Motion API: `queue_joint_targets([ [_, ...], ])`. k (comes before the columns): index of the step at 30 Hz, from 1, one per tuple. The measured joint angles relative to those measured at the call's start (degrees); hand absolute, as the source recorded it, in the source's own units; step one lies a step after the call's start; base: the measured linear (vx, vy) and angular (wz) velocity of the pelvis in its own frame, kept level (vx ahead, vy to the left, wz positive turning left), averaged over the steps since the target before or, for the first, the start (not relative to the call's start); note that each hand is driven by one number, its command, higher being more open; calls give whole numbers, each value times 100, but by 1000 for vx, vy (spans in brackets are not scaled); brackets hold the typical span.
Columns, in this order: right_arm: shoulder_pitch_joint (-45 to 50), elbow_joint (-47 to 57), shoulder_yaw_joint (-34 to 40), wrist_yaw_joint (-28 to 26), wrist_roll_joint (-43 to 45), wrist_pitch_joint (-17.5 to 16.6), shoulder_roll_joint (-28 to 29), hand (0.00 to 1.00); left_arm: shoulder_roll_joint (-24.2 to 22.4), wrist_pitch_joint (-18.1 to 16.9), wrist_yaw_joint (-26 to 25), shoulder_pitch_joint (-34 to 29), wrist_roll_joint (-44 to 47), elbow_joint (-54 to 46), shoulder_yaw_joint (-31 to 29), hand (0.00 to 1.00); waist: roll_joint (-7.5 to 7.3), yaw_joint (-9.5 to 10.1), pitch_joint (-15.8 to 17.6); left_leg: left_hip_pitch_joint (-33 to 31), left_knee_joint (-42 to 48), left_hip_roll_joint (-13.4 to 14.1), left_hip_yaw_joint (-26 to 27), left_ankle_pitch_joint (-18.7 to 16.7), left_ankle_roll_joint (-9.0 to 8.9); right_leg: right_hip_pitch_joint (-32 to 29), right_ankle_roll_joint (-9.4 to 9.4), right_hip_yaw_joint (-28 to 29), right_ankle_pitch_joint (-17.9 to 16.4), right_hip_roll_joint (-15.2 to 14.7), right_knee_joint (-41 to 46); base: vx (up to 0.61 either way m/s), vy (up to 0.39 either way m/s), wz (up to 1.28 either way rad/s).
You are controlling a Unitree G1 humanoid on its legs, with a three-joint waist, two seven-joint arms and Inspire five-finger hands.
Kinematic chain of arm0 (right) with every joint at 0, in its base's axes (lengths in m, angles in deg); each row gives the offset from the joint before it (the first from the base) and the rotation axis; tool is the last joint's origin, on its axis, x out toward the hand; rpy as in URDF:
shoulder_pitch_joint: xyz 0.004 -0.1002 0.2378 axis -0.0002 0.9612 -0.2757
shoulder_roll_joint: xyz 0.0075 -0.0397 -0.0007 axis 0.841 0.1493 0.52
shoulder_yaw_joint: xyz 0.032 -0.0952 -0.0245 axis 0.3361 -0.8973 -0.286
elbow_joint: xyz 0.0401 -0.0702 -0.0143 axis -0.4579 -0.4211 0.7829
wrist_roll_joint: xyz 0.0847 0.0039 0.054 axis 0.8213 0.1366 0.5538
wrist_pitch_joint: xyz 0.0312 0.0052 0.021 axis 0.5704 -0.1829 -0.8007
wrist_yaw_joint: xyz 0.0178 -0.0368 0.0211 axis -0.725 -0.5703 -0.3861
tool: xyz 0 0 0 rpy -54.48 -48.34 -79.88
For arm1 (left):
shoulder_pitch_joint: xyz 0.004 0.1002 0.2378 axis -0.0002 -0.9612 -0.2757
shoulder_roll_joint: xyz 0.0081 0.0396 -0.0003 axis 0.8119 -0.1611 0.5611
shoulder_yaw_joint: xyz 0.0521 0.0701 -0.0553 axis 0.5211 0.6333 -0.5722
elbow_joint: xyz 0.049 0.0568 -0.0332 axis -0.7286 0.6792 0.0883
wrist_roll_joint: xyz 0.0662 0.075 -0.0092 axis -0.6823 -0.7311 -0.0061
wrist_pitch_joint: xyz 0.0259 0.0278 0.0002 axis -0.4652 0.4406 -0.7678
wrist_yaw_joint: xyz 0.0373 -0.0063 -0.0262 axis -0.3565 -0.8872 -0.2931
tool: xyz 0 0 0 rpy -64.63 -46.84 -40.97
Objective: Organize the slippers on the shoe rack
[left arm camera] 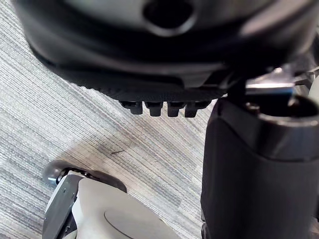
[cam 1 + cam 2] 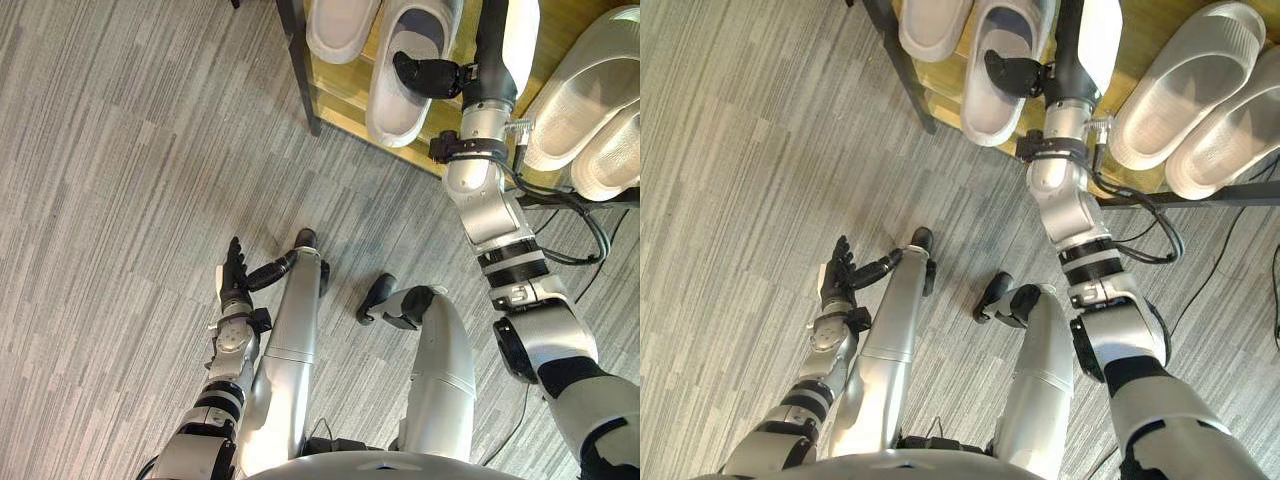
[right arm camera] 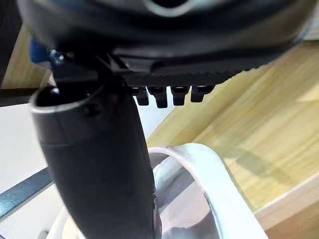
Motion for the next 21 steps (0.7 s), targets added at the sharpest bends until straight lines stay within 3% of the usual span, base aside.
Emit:
queue_joint_targets([
  [13,1116,1312,427,171,-222,-1,485,100,-8,108,-5,-10,-20,-8,-212,100,-78,-47,10,59,-20,81,85,-23,21,3,58,92,47,78,-69,-8,21,-4],
  [21,2055,1968,407,180,38,-249,1289,100,3,162,-16,-26,-84,-27,-377,100,-157,-111,47,155,-26,118,116,-76,39,100,90,122,64,120,-140,-2,14,-2],
])
